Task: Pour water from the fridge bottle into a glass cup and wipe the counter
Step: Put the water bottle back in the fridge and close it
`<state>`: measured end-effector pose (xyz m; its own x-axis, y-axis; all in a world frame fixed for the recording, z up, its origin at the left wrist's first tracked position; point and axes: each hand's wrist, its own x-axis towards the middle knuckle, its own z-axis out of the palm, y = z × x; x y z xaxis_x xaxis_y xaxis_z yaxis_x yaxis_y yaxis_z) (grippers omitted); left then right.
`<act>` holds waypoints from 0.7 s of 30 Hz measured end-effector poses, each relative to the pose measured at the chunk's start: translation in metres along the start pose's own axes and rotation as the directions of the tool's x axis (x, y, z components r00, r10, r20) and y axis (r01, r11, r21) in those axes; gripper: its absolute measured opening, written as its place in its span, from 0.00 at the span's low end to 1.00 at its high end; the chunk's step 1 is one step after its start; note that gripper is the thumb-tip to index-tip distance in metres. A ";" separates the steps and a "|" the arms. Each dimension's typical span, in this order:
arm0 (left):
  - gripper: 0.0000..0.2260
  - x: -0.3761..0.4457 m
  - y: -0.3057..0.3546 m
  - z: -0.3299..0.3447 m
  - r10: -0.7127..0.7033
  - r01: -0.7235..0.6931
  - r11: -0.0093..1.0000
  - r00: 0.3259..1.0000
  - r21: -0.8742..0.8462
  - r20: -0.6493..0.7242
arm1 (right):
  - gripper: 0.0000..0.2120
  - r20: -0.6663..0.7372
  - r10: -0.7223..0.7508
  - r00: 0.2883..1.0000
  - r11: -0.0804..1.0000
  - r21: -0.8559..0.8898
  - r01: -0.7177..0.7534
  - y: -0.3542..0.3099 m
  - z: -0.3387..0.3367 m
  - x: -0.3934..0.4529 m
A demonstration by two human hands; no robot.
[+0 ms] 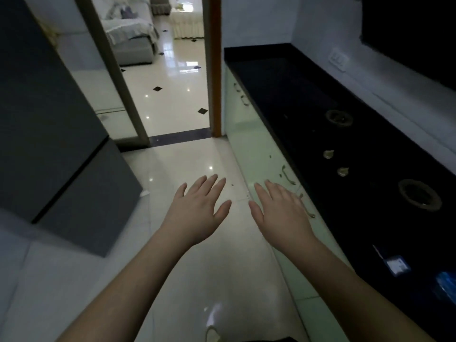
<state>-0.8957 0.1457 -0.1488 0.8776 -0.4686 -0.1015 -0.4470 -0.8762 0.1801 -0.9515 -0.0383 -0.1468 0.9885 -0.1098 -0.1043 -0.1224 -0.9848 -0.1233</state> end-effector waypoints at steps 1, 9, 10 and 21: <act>0.27 -0.006 -0.015 0.000 -0.032 0.032 0.999 0.999 -0.006 -0.002 | 0.27 0.002 -0.029 1.000 1.000 -0.002 0.029 -0.014 0.002 0.005; 0.28 -0.059 -0.110 -0.004 -0.294 0.295 0.955 0.953 0.003 -0.075 | 0.37 -0.002 -0.277 0.961 0.959 -0.065 0.276 -0.111 0.015 0.030; 0.28 -0.067 -0.121 -0.006 -0.335 0.337 0.942 0.938 0.003 -0.085 | 0.38 0.002 -0.306 0.952 0.949 -0.076 0.306 -0.121 0.016 0.033; 0.27 -0.105 -0.178 -0.016 -0.587 0.586 0.809 0.805 -0.030 -0.087 | 0.27 0.078 -0.540 0.838 0.840 -0.022 0.543 -0.199 0.021 0.080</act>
<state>-0.9053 0.3529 -0.1548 0.9839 0.1464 -0.1021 0.1579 -0.9807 0.1154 -0.8499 0.1522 -0.1512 0.8877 0.4500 -0.0976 0.4357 -0.8894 -0.1383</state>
